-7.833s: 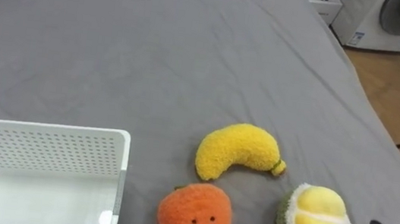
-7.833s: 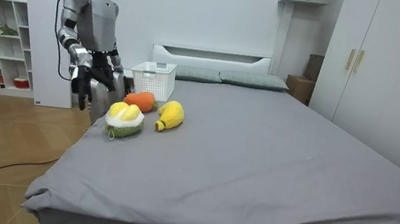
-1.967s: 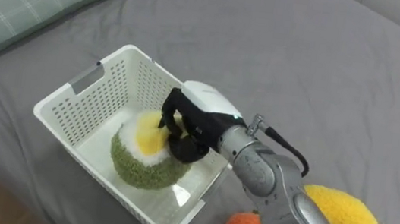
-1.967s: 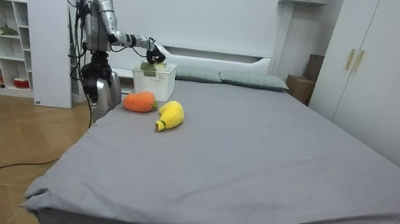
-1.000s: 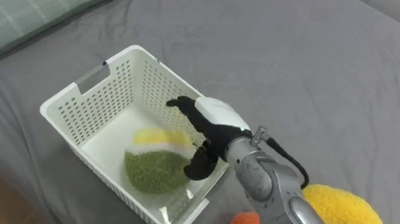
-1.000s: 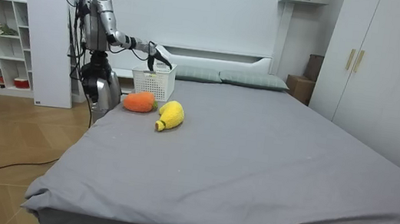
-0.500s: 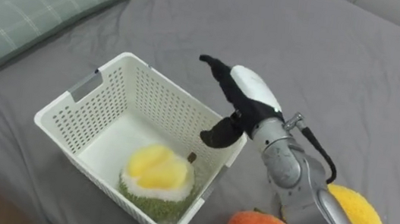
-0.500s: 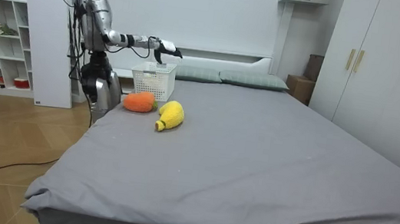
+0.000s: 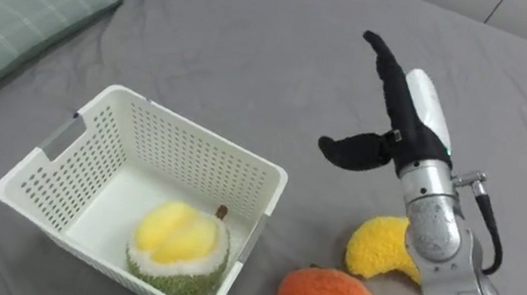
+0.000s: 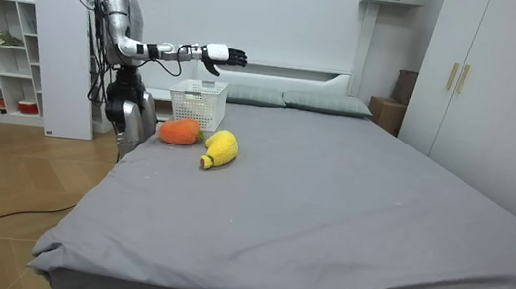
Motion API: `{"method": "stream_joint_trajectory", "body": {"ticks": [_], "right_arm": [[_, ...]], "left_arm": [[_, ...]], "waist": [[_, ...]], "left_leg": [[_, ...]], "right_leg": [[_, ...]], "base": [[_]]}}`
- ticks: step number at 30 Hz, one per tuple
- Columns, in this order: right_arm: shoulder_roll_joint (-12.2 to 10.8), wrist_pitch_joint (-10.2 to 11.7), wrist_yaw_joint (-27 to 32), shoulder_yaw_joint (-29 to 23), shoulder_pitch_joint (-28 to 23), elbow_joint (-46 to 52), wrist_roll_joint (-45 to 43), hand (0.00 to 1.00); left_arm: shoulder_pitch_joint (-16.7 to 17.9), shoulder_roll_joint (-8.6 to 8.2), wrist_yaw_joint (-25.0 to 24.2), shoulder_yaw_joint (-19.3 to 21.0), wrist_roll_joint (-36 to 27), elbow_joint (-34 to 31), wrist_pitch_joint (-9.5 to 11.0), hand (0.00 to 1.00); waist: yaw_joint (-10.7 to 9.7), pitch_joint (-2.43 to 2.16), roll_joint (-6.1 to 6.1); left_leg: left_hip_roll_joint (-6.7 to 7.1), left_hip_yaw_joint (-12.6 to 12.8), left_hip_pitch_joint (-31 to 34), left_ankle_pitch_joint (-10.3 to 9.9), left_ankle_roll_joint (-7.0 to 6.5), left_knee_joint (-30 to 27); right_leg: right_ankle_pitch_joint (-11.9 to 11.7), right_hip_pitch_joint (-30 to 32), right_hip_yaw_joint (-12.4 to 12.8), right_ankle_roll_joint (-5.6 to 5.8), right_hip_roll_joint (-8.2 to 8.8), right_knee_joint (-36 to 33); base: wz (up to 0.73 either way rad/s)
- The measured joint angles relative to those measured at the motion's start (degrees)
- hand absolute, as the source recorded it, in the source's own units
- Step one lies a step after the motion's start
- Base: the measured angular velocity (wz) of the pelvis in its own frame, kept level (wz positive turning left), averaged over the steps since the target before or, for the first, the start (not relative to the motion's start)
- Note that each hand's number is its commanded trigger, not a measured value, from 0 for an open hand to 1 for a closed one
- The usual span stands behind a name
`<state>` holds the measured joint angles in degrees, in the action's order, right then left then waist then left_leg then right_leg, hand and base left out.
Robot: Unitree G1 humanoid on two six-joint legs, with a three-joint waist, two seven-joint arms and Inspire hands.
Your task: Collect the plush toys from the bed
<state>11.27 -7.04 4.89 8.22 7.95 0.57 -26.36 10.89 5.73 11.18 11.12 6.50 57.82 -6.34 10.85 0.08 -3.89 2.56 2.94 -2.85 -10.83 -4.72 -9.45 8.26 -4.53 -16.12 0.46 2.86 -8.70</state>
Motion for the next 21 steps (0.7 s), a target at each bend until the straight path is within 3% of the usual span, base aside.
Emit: {"method": "stream_joint_trajectory", "body": {"ticks": [5, 13, 17, 21], "right_arm": [[0.34, -0.02, 0.51, -1.61, -0.11, -5.26, 3.69, 0.00], [2.66, -0.40, 0.61, -5.59, -0.72, -13.49, 3.03, 0.00], [3.15, -0.68, 0.76, -6.26, -0.73, -21.92, 3.07, 0.00], [3.89, -1.26, 0.71, -6.26, -0.67, -26.10, 3.71, 0.00]], "left_arm": [[0.46, 0.10, -0.07, 0.01, -0.08, 0.00, -0.01, 0.00], [2.77, 0.77, -0.09, 2.38, 0.40, -0.37, -0.40, 0.00], [4.46, 1.68, -0.10, 2.18, 0.38, -0.39, -0.56, 0.00], [5.03, 2.06, -0.10, 2.26, 0.41, -0.40, -1.19, 0.00]], "waist": [[-1.14, -0.47, -0.72], [-1.89, -0.12, -0.89], [-2.37, 0.23, -2.34], [-2.36, -0.02, -3.21]], "left_leg": [[-0.02, 0.41, -0.12, 0.01, -0.01, -0.10], [-0.09, 1.38, -0.78, -0.08, -0.13, 0.42], [-0.10, 0.94, -0.46, -0.08, -0.12, 0.28], [-0.06, 0.92, 1.13, -0.13, -0.20, -0.30]], "right_leg": [[-0.01, 0.04, 0.38, 0.00, 0.01, -0.12], [-0.06, -0.21, 1.05, 0.09, -0.03, -0.14], [-0.05, -0.16, 0.62, 0.09, -0.04, -0.19], [-0.07, 1.06, 0.22, 0.11, 0.10, -0.35]], "base": [[-0.02], [-0.05], [0.05], [0.01]]}}
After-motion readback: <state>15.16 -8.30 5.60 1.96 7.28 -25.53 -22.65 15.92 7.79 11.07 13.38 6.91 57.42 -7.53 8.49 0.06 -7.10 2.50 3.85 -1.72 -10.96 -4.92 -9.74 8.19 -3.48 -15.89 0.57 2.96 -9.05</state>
